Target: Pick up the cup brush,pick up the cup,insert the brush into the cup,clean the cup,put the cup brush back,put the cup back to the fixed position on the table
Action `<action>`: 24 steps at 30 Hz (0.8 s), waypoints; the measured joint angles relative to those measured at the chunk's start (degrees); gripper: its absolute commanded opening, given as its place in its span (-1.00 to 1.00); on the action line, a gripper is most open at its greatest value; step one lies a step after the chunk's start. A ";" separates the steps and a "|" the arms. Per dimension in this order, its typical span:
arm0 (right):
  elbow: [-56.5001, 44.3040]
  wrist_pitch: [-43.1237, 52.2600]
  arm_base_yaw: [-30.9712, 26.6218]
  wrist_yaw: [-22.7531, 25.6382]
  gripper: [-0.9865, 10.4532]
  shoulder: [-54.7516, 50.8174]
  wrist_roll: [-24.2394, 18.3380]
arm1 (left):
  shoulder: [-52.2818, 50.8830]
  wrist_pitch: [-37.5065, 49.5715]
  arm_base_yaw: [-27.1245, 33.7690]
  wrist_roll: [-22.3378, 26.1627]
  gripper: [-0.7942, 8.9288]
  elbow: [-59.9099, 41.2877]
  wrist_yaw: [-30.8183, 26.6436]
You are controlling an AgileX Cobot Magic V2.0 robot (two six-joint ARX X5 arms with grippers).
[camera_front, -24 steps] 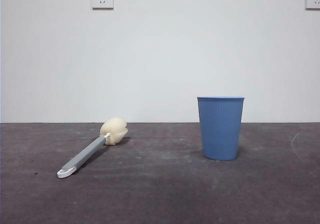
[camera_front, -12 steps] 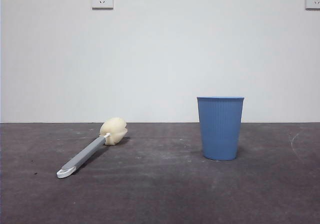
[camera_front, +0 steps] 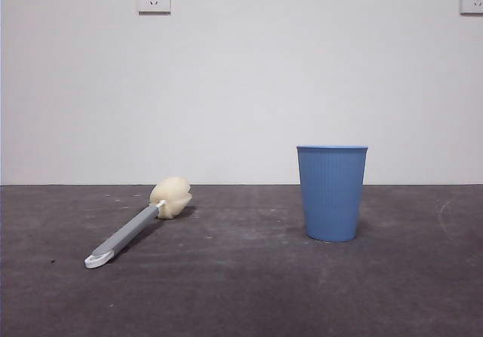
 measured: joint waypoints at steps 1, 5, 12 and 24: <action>0.00 2.27 -0.59 1.42 -0.83 -1.25 -0.61 | 0.00 0.00 0.00 0.00 -0.84 0.00 0.00; -0.02 15.37 -3.56 3.21 -0.83 -8.07 -2.08 | 0.00 0.00 0.00 0.00 -0.84 0.00 0.00; -7.48 35.98 -9.88 15.67 -0.83 -20.35 -4.59 | 0.00 0.00 0.00 0.00 -0.84 0.00 0.00; -39.41 51.39 -18.03 10.16 -0.83 -33.83 -2.16 | 0.00 0.00 0.00 0.00 -0.84 0.00 0.00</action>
